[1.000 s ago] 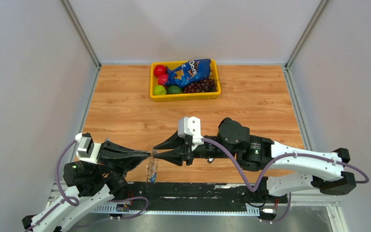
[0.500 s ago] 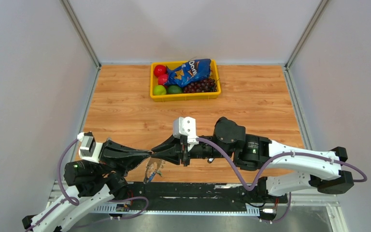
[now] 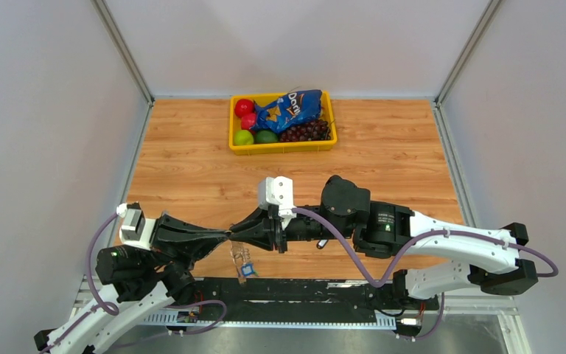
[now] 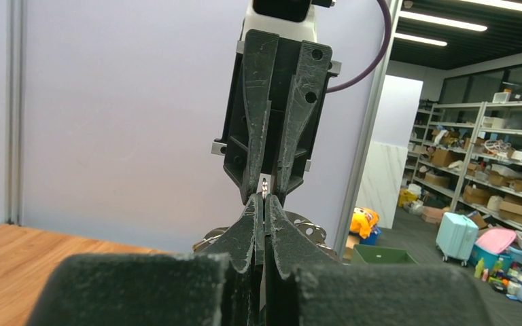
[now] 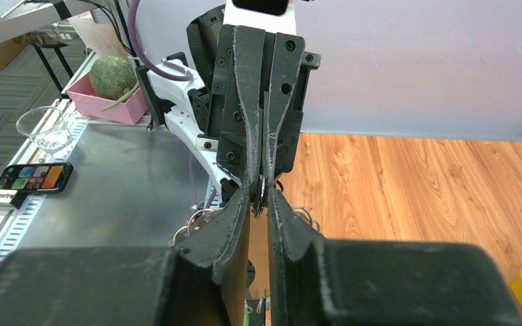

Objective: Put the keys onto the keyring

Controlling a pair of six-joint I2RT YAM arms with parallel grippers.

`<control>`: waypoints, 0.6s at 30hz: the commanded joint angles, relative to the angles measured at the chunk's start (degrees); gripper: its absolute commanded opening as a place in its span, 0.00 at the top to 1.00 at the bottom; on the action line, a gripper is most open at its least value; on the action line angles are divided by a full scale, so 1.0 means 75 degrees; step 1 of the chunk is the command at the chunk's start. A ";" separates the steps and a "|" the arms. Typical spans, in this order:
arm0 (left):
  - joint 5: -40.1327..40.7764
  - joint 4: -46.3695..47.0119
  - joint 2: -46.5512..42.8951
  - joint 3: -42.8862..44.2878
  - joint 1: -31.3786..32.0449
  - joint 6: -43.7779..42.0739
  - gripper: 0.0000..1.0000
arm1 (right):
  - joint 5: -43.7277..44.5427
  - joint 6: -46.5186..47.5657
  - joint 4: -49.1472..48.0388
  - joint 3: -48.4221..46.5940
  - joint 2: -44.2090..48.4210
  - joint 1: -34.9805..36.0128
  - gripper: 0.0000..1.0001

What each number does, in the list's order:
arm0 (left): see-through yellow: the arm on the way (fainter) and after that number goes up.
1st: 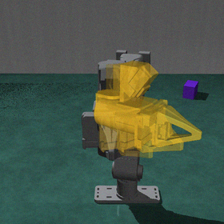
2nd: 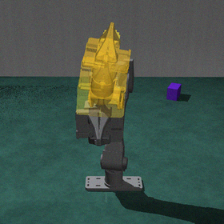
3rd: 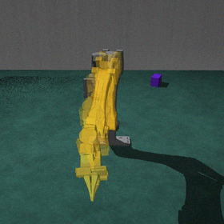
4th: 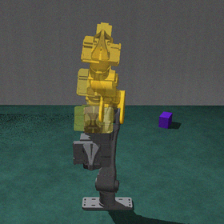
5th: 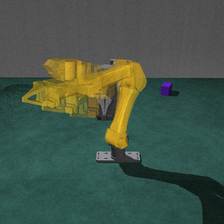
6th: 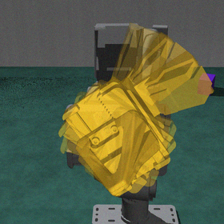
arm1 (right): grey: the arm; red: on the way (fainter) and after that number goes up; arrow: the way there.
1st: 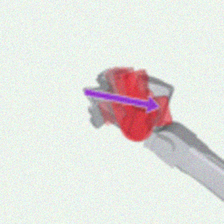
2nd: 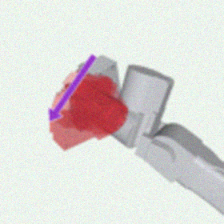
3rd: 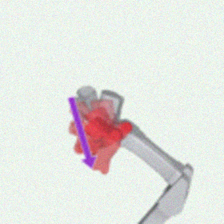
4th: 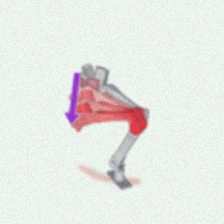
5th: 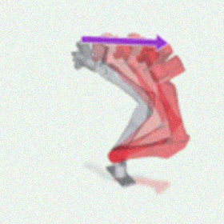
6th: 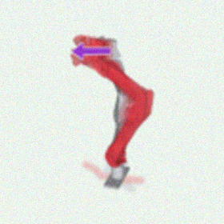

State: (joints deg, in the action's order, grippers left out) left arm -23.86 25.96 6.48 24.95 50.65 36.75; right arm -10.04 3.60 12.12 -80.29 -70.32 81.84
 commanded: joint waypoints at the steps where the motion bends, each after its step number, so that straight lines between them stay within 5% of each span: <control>1: 0.0181 0.0071 -0.0044 0.0310 0.0019 -0.0160 1.00 | -0.0229 0.0047 0.0288 -0.0325 -0.0162 0.0102 0.83; 18: 0.0212 -0.0133 -0.0207 0.0386 0.0017 -0.0222 1.00 | -0.0261 0.0014 0.0646 -0.0197 0.0057 0.0113 0.77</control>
State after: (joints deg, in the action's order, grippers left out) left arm -23.88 22.85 5.43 25.04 50.65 36.07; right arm -10.26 3.99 14.96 -81.08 -70.72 81.84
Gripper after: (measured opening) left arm 0.007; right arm 0.226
